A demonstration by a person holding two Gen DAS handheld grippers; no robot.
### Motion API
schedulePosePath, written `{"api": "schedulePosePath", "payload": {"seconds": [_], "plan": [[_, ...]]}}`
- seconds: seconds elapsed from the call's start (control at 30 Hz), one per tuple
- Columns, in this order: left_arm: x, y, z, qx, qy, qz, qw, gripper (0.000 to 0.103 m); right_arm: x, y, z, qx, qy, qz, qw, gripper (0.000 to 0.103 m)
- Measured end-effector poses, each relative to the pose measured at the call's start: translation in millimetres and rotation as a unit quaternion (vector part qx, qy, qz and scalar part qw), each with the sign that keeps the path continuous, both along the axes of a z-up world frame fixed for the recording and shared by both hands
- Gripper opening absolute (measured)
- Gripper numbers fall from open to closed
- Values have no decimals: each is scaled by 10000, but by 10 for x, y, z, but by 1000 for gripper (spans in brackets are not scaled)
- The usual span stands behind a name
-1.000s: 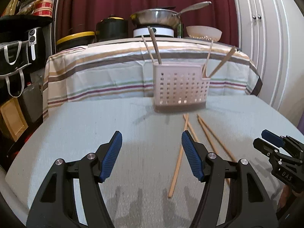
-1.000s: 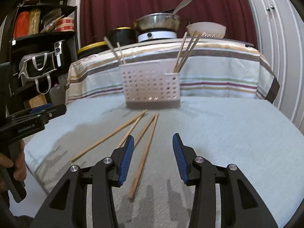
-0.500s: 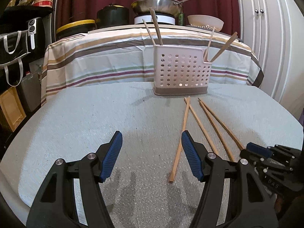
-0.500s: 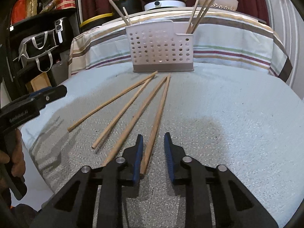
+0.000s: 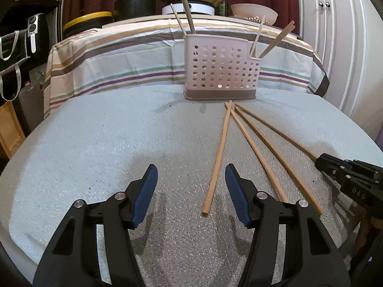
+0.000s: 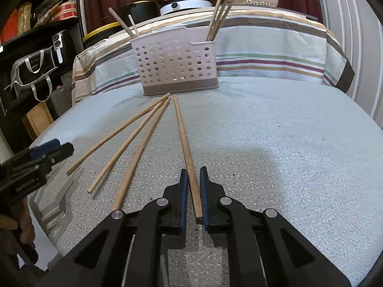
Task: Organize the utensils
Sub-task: 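Close the left tool on a chopstick while the right tool grasps another chopstick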
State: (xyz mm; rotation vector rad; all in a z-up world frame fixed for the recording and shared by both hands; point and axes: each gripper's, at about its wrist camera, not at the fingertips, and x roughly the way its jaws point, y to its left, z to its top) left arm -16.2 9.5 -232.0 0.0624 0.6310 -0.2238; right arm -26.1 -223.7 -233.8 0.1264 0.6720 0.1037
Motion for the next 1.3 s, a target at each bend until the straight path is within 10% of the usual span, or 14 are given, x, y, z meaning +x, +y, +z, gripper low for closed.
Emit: {"api": "schedulePosePath", "payload": {"seconds": [0.53, 1.3], "plan": [[-36, -110, -161, 72, 225, -330, 9992, 11, -57, -93, -15, 174, -42, 37, 9998, 11], [-192, -44, 230, 4, -478, -269, 9985, 6, -227, -44, 315, -66, -587, 110, 9982, 7]]}}
